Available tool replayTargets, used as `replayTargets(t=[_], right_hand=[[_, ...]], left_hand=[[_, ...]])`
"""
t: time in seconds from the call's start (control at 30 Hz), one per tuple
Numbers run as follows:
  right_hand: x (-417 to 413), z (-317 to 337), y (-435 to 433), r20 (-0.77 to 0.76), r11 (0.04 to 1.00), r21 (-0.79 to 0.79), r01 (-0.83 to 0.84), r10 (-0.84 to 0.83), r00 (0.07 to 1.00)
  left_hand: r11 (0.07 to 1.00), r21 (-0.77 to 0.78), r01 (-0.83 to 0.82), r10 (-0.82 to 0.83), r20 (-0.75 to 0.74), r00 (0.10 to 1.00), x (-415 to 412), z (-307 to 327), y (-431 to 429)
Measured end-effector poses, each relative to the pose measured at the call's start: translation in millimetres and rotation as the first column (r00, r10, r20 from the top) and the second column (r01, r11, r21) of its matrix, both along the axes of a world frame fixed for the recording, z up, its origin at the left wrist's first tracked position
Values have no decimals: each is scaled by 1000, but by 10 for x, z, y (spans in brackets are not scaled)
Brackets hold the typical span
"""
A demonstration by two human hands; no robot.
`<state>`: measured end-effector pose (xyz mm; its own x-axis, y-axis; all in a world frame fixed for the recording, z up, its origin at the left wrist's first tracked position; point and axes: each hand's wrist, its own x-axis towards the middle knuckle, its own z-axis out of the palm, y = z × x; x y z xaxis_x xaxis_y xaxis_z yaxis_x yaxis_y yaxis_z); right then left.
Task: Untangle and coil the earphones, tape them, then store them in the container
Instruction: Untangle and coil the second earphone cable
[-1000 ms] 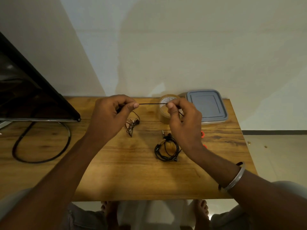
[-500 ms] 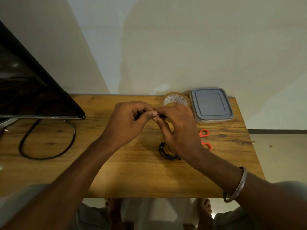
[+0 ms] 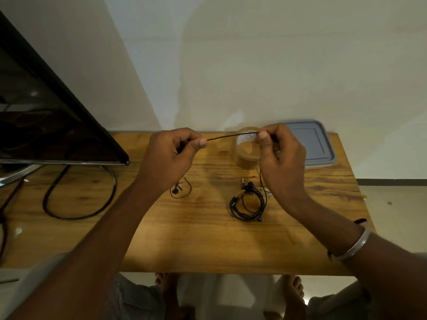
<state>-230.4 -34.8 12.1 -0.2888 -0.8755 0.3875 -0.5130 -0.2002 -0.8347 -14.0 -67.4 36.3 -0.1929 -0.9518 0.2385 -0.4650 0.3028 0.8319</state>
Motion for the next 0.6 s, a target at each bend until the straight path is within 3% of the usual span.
replayTargets(t=[0.07, 0.17, 0.27, 0.37, 0.5, 0.6], right_hand=[[18, -9, 23, -197, 1000, 11, -7, 10, 980], [90, -1, 77, -538, 992, -32, -123, 87, 838], [151, -82, 114, -662, 965, -95, -244, 122, 739], [111, -91, 84, -525, 960, -127, -250, 149, 838], [41, -19, 23, -293, 985, -116, -126, 87, 952], [7, 5, -1, -91, 995, -74, -73, 66, 994]], left_hand=[[1000, 19, 13, -13, -10, 1000, -42, -6, 33], [996, 29, 86, -86, -6, 996, -122, -26, 88], [983, 18, 181, -181, 2, 983, -172, -43, 131], [978, 41, 207, -206, -9, 978, -171, -48, 120], [984, 97, 150, -145, -61, 988, -113, -15, 76], [979, 149, 138, -126, -83, 989, -59, -11, 44]])
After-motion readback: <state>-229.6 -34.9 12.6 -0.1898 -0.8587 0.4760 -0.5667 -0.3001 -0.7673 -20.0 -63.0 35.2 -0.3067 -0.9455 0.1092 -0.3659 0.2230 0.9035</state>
